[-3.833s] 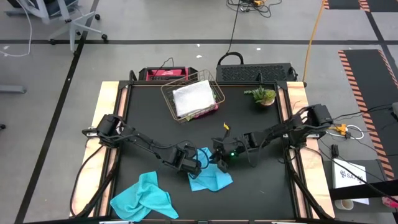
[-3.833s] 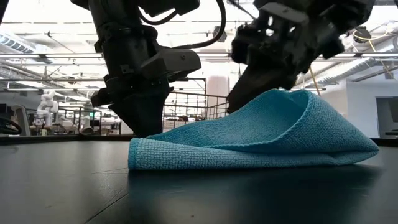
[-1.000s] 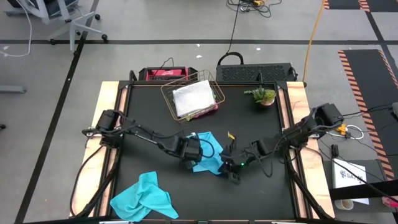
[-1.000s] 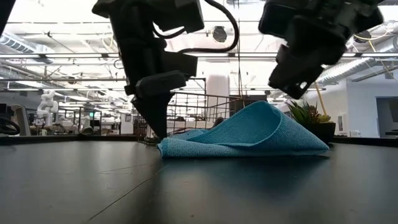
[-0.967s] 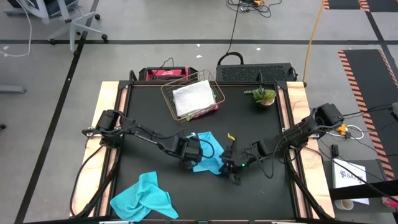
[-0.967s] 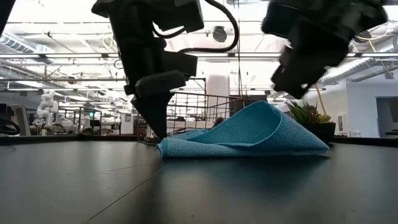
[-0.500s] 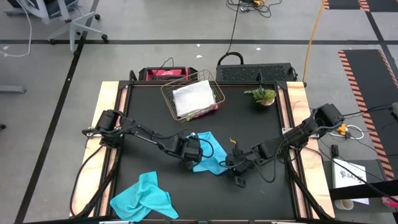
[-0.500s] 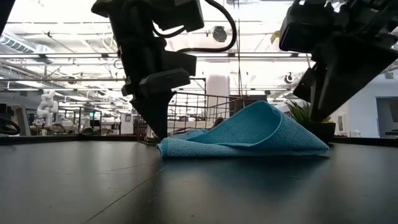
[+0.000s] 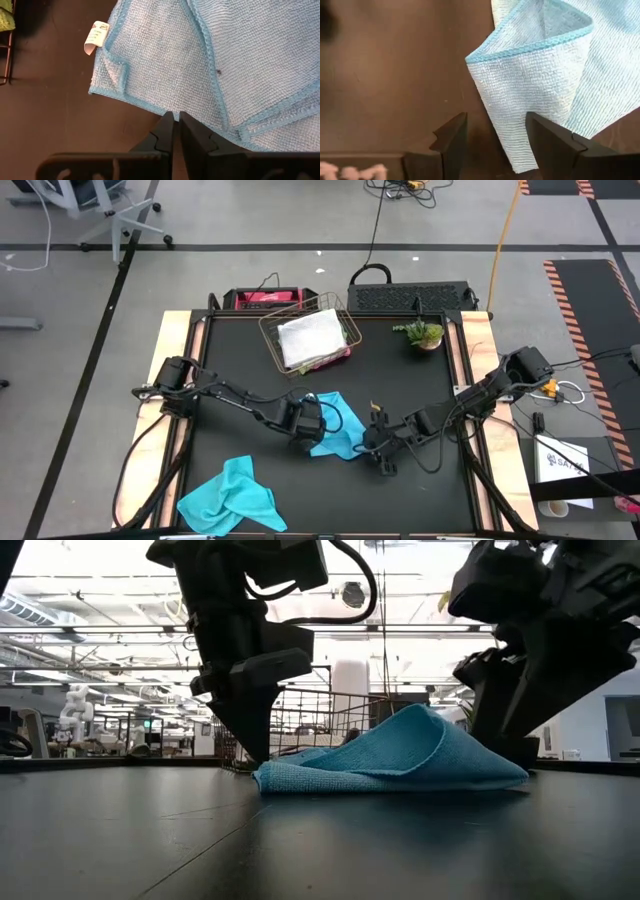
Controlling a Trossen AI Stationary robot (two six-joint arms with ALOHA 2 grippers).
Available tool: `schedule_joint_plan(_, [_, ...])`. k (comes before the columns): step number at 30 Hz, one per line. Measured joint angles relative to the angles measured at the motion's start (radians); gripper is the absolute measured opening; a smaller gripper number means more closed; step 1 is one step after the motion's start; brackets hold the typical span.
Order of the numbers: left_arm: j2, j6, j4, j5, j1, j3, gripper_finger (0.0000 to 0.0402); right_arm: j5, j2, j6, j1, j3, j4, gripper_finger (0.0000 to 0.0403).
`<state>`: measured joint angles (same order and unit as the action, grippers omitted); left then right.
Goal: Fold microfiber towels
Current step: Fold the right light blue microfiber cloth
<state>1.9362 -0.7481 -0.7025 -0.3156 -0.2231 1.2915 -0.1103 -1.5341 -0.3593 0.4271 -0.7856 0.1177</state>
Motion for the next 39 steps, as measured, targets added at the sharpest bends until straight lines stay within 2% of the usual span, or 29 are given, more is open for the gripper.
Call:
schedule_joint_plan(6, [0.000,-0.034,0.000,-0.002,0.000,0.000,0.0030,-0.038,-0.026,0.060,0.000,0.000,-0.012,0.0196])
schedule_joint_plan(13, [0.000,-0.041,-0.003,-0.008,0.000,0.000,0.0030,-0.051,-0.179,0.084,0.000,0.000,-0.233,0.0195])
schedule_joint_plan(19, [0.000,-0.047,-0.002,-0.008,0.000,0.000,0.0030,-0.063,-0.211,-0.013,0.000,-0.002,-0.265,0.0153])
schedule_joint_plan(22, [0.000,-0.047,-0.002,-0.008,0.000,0.000,0.0030,-0.088,-0.202,-0.023,0.000,-0.002,-0.248,0.0110])
schedule_joint_plan(26, [0.000,-0.047,-0.002,-0.008,0.000,0.000,0.0030,-0.098,-0.178,-0.054,0.000,0.000,-0.241,0.0032])
schedule_joint_plan(28, [0.000,-0.047,-0.002,-0.007,0.000,0.000,0.0030,-0.095,-0.151,-0.101,0.000,0.000,-0.242,0.0009])
schedule_joint_plan(39, [0.000,-0.040,-0.002,0.000,0.000,0.000,0.0030,-0.097,0.083,-0.200,0.000,0.000,-0.205,0.0005])
